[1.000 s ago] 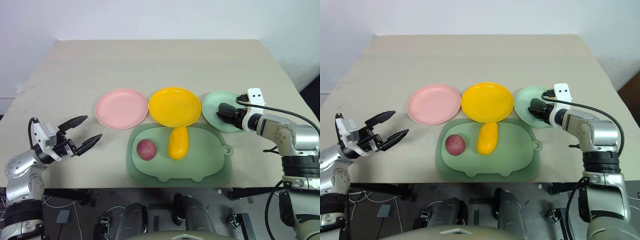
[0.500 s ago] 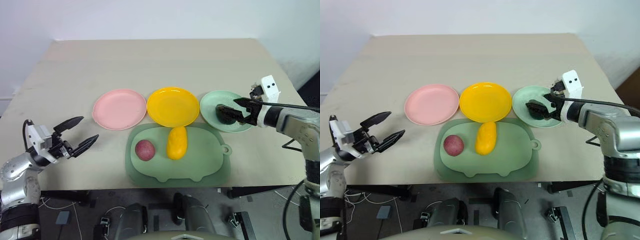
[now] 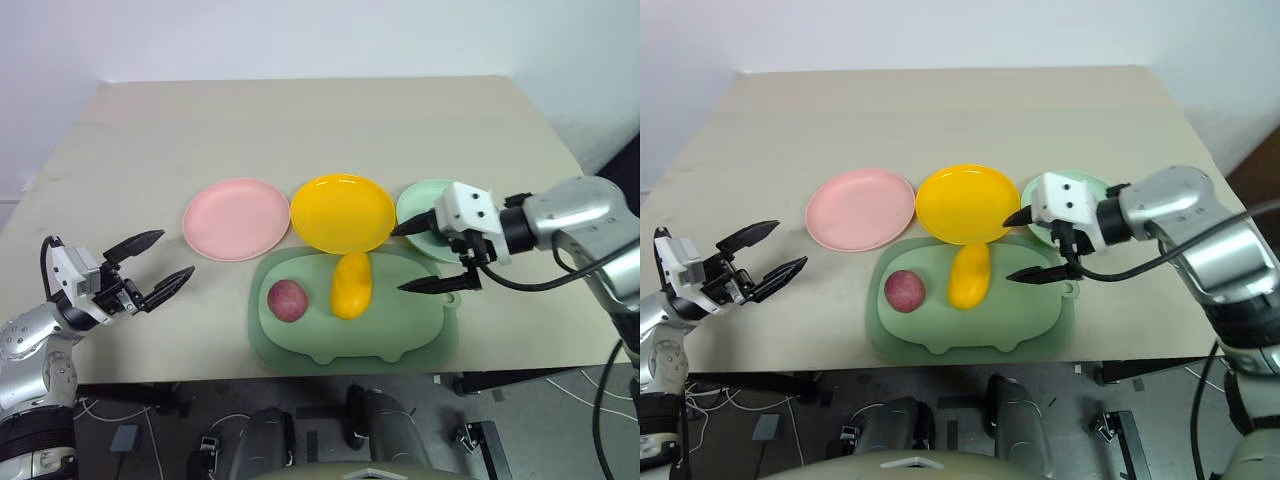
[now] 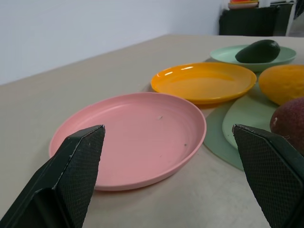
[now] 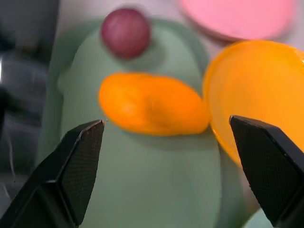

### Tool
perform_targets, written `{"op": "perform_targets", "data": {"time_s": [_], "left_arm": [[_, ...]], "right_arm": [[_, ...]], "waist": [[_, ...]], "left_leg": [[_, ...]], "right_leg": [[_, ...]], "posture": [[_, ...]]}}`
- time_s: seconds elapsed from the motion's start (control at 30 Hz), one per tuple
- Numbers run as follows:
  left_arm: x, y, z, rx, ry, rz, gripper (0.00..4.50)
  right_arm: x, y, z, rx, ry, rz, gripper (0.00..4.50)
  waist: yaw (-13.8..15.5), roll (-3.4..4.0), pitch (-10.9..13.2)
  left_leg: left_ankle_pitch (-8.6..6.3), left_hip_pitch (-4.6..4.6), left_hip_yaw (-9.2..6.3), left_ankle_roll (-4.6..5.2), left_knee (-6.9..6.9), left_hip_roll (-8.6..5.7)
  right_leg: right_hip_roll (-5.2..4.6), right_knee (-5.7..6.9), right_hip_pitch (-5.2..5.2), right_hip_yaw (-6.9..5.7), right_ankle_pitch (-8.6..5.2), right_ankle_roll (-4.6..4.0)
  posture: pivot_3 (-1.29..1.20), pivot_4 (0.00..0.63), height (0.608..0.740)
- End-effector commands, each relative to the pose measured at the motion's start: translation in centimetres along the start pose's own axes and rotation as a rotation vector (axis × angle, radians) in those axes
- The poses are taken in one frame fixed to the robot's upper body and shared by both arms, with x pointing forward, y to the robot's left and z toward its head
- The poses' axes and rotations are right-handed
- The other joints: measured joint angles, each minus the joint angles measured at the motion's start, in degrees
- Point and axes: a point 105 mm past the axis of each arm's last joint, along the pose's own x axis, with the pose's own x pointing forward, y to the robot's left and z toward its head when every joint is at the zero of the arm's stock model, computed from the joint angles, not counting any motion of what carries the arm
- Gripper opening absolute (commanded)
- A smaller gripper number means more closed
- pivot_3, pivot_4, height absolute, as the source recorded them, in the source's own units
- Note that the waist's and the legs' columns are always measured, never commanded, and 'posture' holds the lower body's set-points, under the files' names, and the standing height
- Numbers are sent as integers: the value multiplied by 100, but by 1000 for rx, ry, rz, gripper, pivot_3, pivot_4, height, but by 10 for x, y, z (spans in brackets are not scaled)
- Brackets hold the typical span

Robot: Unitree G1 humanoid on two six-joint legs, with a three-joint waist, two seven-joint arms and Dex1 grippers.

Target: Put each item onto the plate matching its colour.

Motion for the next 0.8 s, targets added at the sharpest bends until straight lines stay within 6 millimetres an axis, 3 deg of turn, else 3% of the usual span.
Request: {"op": "perform_targets", "data": {"time_s": [0.03, 0.23, 0.4, 0.73, 0.8], "left_arm": [[1, -2, 9, 34, -28, -6, 4500], [-5, -9, 11, 38, -28, 14, 4500], [-15, -17, 13, 40, -19, 40, 4500], [-25, -25, 15, 45, -10, 87, 4500], [-25, -25, 15, 46, -9, 91, 4500]], "right_arm": [[19, -13, 7, -219, 61, 125, 4448], [51, -29, -3, -439, 167, 289, 4448], [73, -28, -10, -563, 202, 383, 4448], [102, -14, -17, -619, 171, 481, 4448], [106, -11, -18, -610, 160, 487, 4062]], "waist": [[-21, 2, 1], [17, 4, 2], [-2, 5, 3], [-1, 9, 5], [1, 8, 4]], "left_leg": [[0, 1, 5, 0, 0, -1], [10, -2, 22, -17, 1, -2], [21, -2, 26, -38, 3, -3], [23, 2, 24, -43, 3, 0], [23, 3, 24, -43, 3, 0]], "right_leg": [[0, 1, 0, 1, 1, 0], [-2, 5, -1, -4, 2, -1], [-7, 4, 0, -4, 2, 0], [-5, 12, 0, -4, 2, -2], [-5, 12, 1, -5, 2, -2]], "posture": [[0, 150, 737], [0, 150, 737], [0, 150, 737], [0, 150, 737], [0, 150, 737]]}}
